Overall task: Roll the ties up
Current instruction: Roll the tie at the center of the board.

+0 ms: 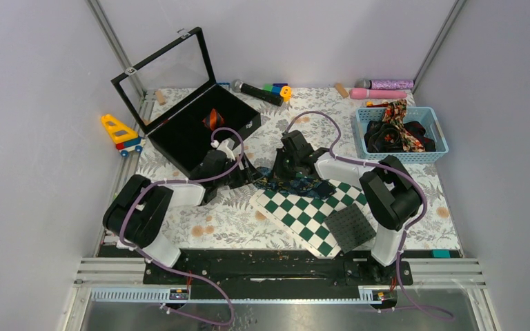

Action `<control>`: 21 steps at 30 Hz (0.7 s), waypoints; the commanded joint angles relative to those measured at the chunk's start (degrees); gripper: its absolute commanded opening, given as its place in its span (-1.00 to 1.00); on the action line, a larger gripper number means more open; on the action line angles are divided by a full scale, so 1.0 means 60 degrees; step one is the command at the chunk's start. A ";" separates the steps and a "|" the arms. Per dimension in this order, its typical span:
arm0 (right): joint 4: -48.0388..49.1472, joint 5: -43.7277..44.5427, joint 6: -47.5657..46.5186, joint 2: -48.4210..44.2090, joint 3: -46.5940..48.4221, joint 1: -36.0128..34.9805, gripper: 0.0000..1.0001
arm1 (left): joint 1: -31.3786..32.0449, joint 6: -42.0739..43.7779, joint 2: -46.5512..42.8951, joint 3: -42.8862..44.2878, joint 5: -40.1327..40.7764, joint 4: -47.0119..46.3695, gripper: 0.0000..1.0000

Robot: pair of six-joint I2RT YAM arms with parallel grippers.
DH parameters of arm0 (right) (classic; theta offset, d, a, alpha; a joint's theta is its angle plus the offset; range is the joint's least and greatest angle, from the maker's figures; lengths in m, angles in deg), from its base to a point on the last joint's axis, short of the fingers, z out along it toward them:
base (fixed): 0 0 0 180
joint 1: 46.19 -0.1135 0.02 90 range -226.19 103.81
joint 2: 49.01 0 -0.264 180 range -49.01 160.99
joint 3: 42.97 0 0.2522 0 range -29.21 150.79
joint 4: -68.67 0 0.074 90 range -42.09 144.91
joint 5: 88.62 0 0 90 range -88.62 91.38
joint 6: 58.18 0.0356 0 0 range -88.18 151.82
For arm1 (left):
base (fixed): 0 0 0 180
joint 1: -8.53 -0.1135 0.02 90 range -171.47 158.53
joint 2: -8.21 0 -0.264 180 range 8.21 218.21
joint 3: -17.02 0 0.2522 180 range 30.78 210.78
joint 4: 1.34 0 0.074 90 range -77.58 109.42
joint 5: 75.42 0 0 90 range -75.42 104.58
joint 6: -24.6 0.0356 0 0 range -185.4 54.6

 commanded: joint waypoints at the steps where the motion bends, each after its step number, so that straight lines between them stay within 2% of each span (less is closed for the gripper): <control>1: -0.0247 0.0532 -0.0203 -0.0296 -0.0208 0.0126 -0.81 | 0.0032 -0.0489 0.0255 0.0278 -0.0624 -0.1279 0.39; 6: -0.0242 0.0520 -0.0189 -0.0312 -0.0278 0.0151 -0.81 | 0.0126 -0.0790 0.0469 0.0132 -0.0869 -0.1924 0.40; 21: -0.0247 0.0492 -0.0209 -0.0400 -0.0359 0.0211 -0.81 | 0.0269 -0.0965 0.1186 0.0097 -0.1043 -0.2506 0.38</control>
